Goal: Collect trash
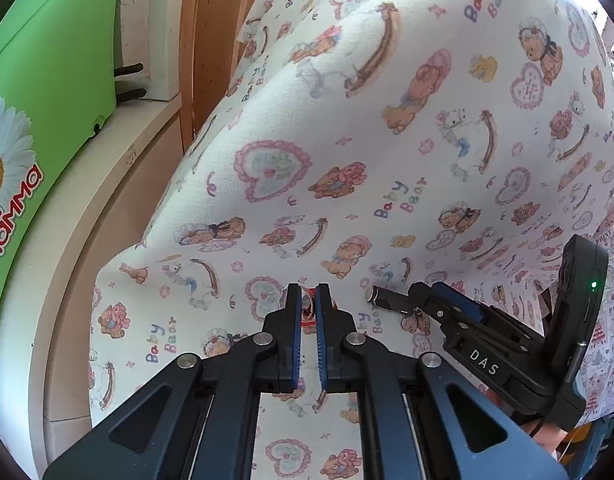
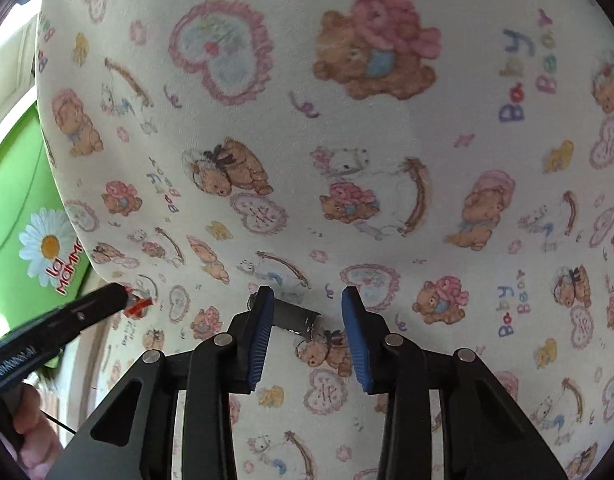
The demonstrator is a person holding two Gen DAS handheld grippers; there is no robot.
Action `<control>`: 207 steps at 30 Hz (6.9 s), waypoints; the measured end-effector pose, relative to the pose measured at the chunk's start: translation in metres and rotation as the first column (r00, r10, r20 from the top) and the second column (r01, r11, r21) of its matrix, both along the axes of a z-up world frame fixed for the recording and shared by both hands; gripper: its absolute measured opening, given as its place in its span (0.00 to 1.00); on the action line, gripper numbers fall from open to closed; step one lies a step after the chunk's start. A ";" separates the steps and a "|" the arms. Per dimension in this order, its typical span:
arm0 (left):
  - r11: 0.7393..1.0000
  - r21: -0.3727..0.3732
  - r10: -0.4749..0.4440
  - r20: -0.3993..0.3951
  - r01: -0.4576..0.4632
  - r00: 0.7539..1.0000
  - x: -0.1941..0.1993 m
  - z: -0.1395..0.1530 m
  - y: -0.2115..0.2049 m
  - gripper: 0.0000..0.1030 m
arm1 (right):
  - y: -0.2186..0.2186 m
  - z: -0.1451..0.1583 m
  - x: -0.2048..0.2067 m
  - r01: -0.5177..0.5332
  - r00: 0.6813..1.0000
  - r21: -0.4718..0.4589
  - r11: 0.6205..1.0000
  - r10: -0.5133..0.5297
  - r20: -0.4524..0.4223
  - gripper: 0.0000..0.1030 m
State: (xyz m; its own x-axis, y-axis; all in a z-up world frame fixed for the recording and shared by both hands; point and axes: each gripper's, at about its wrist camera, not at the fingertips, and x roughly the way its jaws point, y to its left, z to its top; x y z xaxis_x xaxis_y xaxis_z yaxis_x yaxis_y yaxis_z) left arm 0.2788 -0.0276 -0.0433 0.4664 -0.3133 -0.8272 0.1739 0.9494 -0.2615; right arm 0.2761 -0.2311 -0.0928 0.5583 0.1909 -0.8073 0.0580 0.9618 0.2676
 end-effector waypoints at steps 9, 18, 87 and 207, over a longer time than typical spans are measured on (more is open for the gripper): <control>0.999 0.050 0.017 0.017 -0.018 1.000 0.000 0.000 0.010 0.06 | 0.049 -0.014 0.004 -0.223 0.974 -0.254 0.941 0.226 -0.021 0.37; 0.997 0.078 0.000 0.042 -0.003 0.999 -0.006 0.005 0.010 0.06 | 0.053 -0.007 -0.015 -0.232 0.970 -0.237 0.943 0.242 0.015 0.12; 0.988 0.048 -0.137 -0.161 0.146 0.977 -0.241 -0.075 -0.017 0.07 | 0.014 0.010 -0.304 -0.135 0.988 -0.055 0.989 0.130 -0.086 0.11; 0.962 0.244 -0.005 0.466 -0.123 0.885 -0.289 0.046 0.011 0.99 | 0.006 0.099 -0.340 0.121 0.945 -0.305 0.945 -0.015 0.326 0.99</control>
